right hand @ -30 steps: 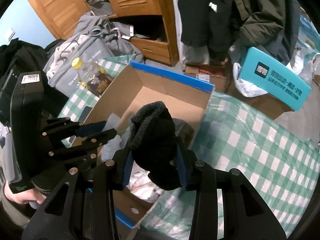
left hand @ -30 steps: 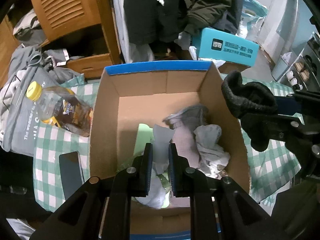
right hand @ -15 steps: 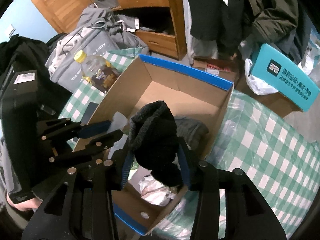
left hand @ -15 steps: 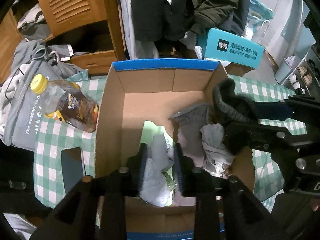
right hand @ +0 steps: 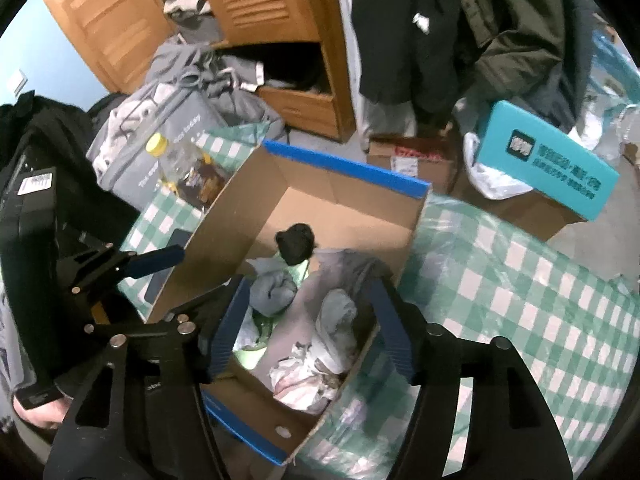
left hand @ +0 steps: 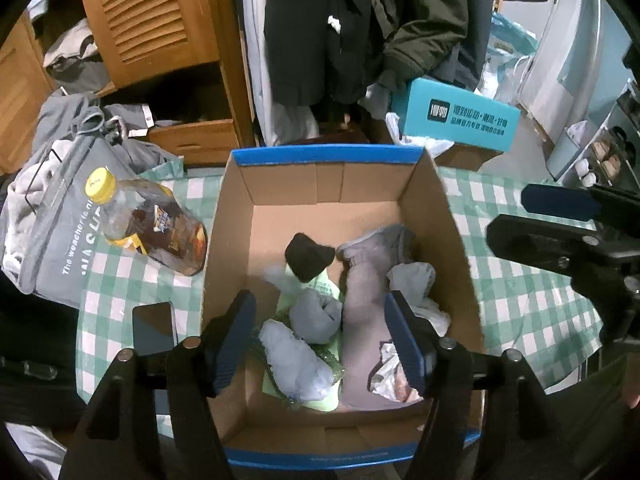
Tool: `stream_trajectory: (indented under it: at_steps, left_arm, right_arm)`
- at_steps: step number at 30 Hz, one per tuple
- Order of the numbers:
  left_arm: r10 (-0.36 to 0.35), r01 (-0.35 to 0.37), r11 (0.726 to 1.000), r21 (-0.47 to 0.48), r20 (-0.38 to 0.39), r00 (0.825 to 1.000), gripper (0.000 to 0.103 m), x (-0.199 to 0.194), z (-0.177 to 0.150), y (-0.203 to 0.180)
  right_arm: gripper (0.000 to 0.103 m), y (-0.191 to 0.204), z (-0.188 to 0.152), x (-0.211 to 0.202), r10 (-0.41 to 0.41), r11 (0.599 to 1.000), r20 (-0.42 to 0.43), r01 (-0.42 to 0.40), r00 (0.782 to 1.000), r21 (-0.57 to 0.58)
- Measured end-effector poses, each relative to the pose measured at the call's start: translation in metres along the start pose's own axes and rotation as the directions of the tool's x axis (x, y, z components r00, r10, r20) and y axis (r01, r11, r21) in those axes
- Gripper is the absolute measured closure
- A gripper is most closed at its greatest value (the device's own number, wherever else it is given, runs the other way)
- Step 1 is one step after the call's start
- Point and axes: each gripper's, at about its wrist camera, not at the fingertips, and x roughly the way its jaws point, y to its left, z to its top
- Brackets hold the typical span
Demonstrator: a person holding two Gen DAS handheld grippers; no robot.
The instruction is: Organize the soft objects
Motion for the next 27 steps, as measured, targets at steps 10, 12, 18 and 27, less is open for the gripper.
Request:
stream_trajectory:
  at_steps: [10, 12, 18, 27]
  left_arm:
    - [-0.028, 0.026, 0.999, 0.025, 0.082, 0.996, 0.022, -0.041, 0.008, -0.021]
    - [-0.038, 0.035, 0.999, 0.031, 0.093, 0.995, 0.021, -0.048, 0.009, -0.026]
    - [-0.037, 0.031, 0.998, 0.055, 0.124, 0.992, 0.009, -0.062, 0.012, -0.041]
    - [-0.049, 0.040, 0.997, 0.072, 0.138, 0.989, 0.009, -0.072, 0.016, -0.059]
  right_arm:
    - [0.035, -0.011, -0.011, -0.052, -0.061, 0.998, 0.118, 0.057, 0.991, 0.035]
    - [0.035, -0.013, -0.014, -0.063, -0.079, 0.997, 0.141, 0.075, 0.987, 0.034]
    - [0.034, -0.021, -0.026, -0.084, -0.142, 0.990, 0.187, 0.134, 0.972, 0.053]
    - [0.034, -0.034, -0.042, -0.113, -0.220, 0.976, 0.256, 0.211, 0.941, 0.062]
